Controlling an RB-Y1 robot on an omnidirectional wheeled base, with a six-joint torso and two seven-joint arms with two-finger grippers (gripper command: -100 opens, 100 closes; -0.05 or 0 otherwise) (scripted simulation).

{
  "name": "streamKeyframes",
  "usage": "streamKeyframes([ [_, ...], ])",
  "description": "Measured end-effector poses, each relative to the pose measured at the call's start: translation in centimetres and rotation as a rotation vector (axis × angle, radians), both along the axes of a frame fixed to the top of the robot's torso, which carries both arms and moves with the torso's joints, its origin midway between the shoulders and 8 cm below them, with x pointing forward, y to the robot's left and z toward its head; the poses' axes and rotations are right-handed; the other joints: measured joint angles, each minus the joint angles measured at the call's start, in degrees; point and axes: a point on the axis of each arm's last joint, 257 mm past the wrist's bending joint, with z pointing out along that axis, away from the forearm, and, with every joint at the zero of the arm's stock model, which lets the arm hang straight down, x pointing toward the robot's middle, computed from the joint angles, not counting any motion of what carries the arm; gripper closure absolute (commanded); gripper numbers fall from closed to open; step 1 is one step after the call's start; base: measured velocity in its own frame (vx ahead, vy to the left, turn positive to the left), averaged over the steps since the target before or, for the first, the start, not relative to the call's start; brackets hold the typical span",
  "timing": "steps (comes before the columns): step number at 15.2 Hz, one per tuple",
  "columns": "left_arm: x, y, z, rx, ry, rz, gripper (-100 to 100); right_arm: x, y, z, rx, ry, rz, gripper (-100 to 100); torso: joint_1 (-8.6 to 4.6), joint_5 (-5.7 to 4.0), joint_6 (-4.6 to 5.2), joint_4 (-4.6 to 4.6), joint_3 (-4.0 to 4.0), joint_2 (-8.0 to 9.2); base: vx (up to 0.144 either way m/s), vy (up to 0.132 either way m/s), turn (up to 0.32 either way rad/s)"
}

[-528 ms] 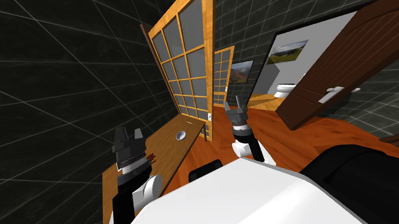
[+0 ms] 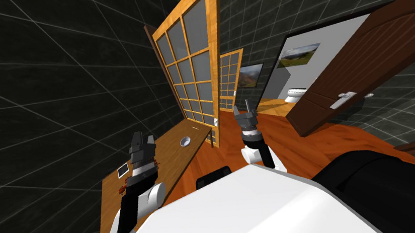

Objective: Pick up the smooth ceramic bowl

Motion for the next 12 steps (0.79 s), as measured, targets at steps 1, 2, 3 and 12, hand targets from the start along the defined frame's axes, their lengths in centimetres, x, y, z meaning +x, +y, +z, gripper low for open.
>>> streamKeyframes([
  [1, 0.5, 0.2, -0.6, 0.001, 0.020, 0.001, -100, 0.0, 0.0, 0.0, 0.000, 0.000, 0.000, 0, 0.04, 0.01, 0.00, -0.01, -0.01, -0.02, 0.041, -0.092, 0.011],
  [2, 1.0, 0.5, -1.3, 0.001, 0.049, 0.004, -100, 0.0, 0.0, 0.0, 0.000, 0.000, 0.000, 0, -0.02, 0.01, 0.00, -0.01, -0.04, -0.07, 0.046, -0.090, 0.019],
  [3, 1.5, 0.8, -2.0, 0.000, 0.074, 0.007, -100, 0.0, 0.0, 0.0, 0.000, 0.000, 0.000, 0, -0.03, 0.00, 0.00, -0.02, -0.06, -0.10, 0.040, -0.079, 0.016],
  [12, 5.1, 4.6, -10.0, -0.042, 0.326, 0.056, -100, 0.0, 0.0, 0.0, 0.000, 0.000, 0.000, 0, 0.03, 0.01, 0.00, -0.05, -0.11, -0.19, 0.053, -0.079, 0.015],
])
